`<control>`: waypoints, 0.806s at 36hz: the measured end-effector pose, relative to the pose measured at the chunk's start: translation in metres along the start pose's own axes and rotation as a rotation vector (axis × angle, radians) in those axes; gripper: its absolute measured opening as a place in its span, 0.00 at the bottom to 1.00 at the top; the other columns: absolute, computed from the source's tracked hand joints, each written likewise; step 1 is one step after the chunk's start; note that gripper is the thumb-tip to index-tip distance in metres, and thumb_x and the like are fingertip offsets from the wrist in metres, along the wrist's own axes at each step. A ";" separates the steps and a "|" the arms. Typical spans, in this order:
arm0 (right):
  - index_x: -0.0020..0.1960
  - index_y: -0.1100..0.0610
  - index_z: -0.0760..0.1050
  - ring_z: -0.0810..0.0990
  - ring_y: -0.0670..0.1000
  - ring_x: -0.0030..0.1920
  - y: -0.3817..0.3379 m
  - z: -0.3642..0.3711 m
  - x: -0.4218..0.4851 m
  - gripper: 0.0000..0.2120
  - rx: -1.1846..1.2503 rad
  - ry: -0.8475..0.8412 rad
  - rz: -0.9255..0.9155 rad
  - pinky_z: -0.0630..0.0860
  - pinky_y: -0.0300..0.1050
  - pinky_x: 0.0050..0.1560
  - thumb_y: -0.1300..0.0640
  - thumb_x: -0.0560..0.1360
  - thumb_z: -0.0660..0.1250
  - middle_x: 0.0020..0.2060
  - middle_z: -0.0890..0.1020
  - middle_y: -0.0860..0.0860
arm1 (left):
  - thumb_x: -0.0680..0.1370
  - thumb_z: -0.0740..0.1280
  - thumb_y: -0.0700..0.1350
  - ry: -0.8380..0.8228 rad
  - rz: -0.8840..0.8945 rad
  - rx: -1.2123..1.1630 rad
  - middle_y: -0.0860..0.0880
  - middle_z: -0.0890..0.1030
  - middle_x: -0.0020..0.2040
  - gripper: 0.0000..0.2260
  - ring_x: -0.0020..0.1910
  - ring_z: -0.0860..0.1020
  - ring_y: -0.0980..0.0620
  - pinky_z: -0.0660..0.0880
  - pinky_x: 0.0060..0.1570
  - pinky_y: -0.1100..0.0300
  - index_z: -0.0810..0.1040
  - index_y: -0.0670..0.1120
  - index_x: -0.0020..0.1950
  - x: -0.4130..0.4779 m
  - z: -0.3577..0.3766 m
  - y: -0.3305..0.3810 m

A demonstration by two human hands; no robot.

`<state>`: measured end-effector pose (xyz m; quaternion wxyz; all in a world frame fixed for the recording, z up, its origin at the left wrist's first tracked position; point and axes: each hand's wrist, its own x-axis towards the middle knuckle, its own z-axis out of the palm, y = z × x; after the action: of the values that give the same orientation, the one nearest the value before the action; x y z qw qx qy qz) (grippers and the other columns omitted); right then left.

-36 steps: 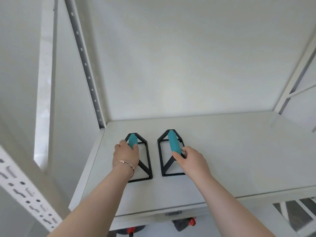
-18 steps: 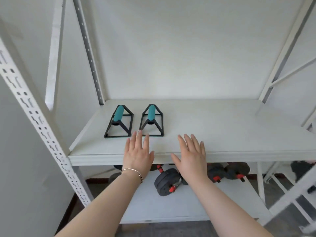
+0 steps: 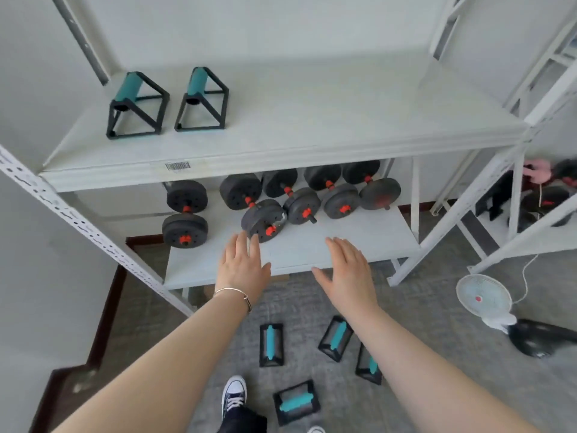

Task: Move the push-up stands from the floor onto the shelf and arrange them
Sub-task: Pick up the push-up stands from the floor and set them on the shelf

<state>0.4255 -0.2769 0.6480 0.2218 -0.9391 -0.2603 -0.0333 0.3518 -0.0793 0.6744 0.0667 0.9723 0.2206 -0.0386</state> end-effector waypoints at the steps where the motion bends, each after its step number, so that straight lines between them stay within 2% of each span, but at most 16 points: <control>1: 0.74 0.57 0.64 0.66 0.58 0.73 0.007 0.008 -0.009 0.31 0.013 -0.024 0.010 0.65 0.57 0.72 0.43 0.76 0.65 0.71 0.71 0.56 | 0.80 0.57 0.56 -0.033 0.003 0.006 0.41 0.52 0.79 0.30 0.78 0.50 0.41 0.53 0.75 0.49 0.52 0.44 0.78 -0.002 0.012 0.000; 7: 0.74 0.57 0.64 0.69 0.57 0.70 0.036 0.076 -0.054 0.31 0.036 -0.210 0.089 0.69 0.54 0.69 0.42 0.77 0.63 0.71 0.71 0.55 | 0.80 0.59 0.55 -0.267 0.040 0.034 0.41 0.55 0.77 0.30 0.75 0.56 0.40 0.60 0.72 0.48 0.54 0.44 0.77 -0.005 0.096 -0.008; 9: 0.73 0.58 0.66 0.72 0.57 0.68 0.045 0.107 -0.069 0.31 0.046 -0.272 0.104 0.70 0.53 0.67 0.42 0.76 0.65 0.69 0.73 0.56 | 0.80 0.59 0.56 -0.334 -0.003 0.001 0.41 0.59 0.76 0.30 0.72 0.61 0.40 0.64 0.68 0.47 0.55 0.44 0.77 -0.002 0.129 -0.014; 12: 0.72 0.58 0.68 0.74 0.58 0.66 0.061 0.159 -0.092 0.32 0.028 -0.371 0.117 0.71 0.55 0.65 0.42 0.75 0.67 0.67 0.75 0.56 | 0.79 0.60 0.56 -0.430 -0.070 -0.051 0.42 0.61 0.75 0.30 0.71 0.62 0.40 0.65 0.68 0.46 0.57 0.44 0.76 0.005 0.187 -0.024; 16: 0.75 0.55 0.62 0.67 0.54 0.72 0.085 0.236 -0.119 0.34 0.013 -0.571 0.104 0.62 0.55 0.74 0.38 0.76 0.63 0.72 0.70 0.52 | 0.79 0.62 0.54 -0.542 -0.163 -0.116 0.40 0.65 0.71 0.29 0.69 0.65 0.38 0.67 0.65 0.45 0.59 0.42 0.74 0.015 0.275 -0.040; 18: 0.75 0.54 0.62 0.66 0.54 0.73 0.098 0.279 -0.133 0.35 0.016 -0.651 0.083 0.60 0.55 0.74 0.37 0.75 0.63 0.72 0.69 0.51 | 0.79 0.62 0.55 -0.594 -0.217 -0.143 0.39 0.65 0.72 0.30 0.69 0.65 0.38 0.67 0.65 0.44 0.58 0.42 0.75 0.019 0.321 -0.048; 21: 0.74 0.54 0.62 0.67 0.54 0.72 0.118 0.343 -0.152 0.35 0.028 -0.746 0.066 0.62 0.56 0.72 0.37 0.74 0.65 0.72 0.69 0.51 | 0.79 0.62 0.56 -0.648 -0.300 -0.200 0.39 0.64 0.72 0.30 0.68 0.67 0.37 0.70 0.64 0.42 0.59 0.42 0.75 0.027 0.391 -0.061; 24: 0.73 0.54 0.65 0.71 0.56 0.68 0.138 0.407 -0.168 0.36 0.008 -0.792 0.037 0.68 0.56 0.69 0.36 0.72 0.65 0.69 0.73 0.51 | 0.78 0.63 0.57 -0.664 -0.396 -0.297 0.40 0.64 0.73 0.31 0.63 0.73 0.37 0.74 0.59 0.41 0.58 0.43 0.75 0.035 0.463 -0.077; 29: 0.73 0.55 0.64 0.72 0.56 0.67 0.170 0.508 -0.196 0.39 -0.030 -0.878 -0.030 0.67 0.55 0.68 0.34 0.71 0.66 0.67 0.74 0.52 | 0.78 0.64 0.56 -0.759 -0.439 -0.347 0.41 0.64 0.72 0.32 0.62 0.74 0.39 0.75 0.58 0.45 0.56 0.44 0.76 0.043 0.572 -0.097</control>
<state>0.3149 -0.2797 0.0886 0.0759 -0.8634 -0.3431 0.3621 0.3223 -0.0581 0.0936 0.2944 0.7944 0.3842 -0.3670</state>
